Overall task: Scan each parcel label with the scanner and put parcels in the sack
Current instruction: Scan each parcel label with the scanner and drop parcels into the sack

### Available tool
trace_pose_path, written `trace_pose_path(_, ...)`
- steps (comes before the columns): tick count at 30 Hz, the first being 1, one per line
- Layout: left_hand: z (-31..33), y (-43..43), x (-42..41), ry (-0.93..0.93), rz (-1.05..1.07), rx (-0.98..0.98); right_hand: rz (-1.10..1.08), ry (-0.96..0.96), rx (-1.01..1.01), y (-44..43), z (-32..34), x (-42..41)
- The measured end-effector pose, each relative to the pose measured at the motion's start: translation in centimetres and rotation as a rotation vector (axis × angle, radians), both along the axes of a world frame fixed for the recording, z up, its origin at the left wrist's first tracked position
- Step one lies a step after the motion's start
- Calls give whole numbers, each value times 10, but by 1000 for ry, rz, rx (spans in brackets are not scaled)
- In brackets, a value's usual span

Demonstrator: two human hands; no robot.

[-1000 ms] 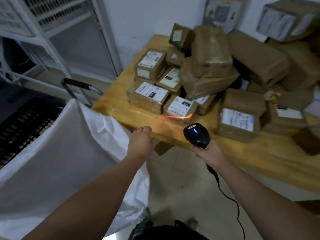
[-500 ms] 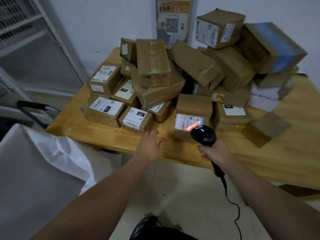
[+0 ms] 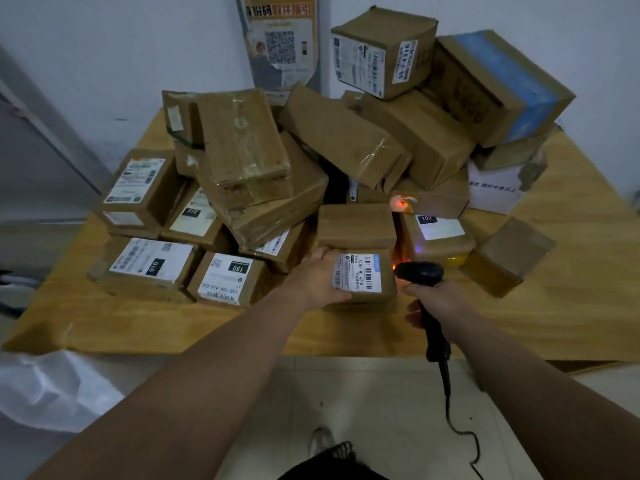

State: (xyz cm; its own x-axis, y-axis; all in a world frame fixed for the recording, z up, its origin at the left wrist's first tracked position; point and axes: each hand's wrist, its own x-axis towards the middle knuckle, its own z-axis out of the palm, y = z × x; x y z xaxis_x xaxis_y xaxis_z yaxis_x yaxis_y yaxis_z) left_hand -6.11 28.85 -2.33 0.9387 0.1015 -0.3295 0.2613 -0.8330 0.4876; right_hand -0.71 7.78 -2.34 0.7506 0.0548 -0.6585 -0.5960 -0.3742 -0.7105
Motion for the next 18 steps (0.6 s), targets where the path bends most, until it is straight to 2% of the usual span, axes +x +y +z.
trace_pose_path(6,-2,5,14,63,-153,191,90,35,-186,-4,-19,5)
trace_pose_path(10,-2,2,10,79,-175,313,75,4,-181,-6,-30,8)
trace_pose_path(18,-9,-28,-15,58,105,56,77,-13,51,-24,-22,6)
